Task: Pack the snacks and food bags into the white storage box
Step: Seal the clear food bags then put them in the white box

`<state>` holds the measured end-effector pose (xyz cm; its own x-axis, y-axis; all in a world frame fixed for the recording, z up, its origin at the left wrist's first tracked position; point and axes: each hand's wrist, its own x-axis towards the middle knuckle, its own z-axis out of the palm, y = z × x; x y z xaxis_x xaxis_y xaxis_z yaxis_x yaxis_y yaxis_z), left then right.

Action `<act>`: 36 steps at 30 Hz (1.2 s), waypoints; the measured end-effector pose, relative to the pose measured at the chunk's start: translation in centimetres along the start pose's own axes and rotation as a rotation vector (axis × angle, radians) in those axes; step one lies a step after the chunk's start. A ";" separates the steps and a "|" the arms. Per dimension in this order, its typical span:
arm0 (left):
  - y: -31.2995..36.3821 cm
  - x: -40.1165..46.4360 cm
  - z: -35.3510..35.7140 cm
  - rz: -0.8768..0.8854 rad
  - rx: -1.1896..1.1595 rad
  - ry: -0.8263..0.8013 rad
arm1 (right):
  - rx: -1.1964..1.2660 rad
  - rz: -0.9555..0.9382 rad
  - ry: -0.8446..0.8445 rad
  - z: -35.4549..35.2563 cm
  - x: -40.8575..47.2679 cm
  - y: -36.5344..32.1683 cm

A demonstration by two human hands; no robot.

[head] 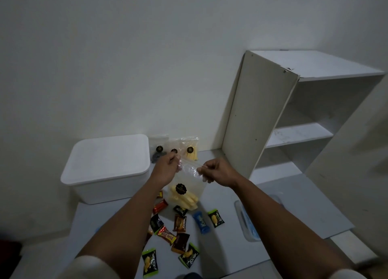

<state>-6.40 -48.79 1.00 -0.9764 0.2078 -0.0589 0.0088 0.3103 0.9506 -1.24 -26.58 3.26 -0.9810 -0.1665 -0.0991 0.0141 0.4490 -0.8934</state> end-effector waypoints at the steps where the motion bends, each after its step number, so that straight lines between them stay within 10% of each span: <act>1: 0.1 -0.2 0.0 0.031 0.081 0.051 | 0.001 0.011 -0.003 0.2 0.0 0.0; 5: 1.5 -1.9 0.4 0.165 0.345 0.422 | -0.067 0.025 0.081 0.7 0.2 0.4; 10: 3.3 -2.1 3.0 -0.159 -0.131 0.103 | -0.164 -0.063 0.161 2.2 -0.1 -0.7; 15: 3.1 -2.0 2.7 -0.251 -0.360 0.119 | -0.108 -0.126 0.209 2.9 0.1 -1.4; 36: 3.9 -1.7 0.9 -0.125 -0.008 -0.345 | 0.144 0.104 0.134 2.2 0.0 -2.5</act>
<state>-4.47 -47.09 4.56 -0.8397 0.4693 -0.2732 -0.1093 0.3467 0.9316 -0.81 -29.66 4.52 -0.9897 -0.0039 -0.1434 0.1343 0.3257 -0.9359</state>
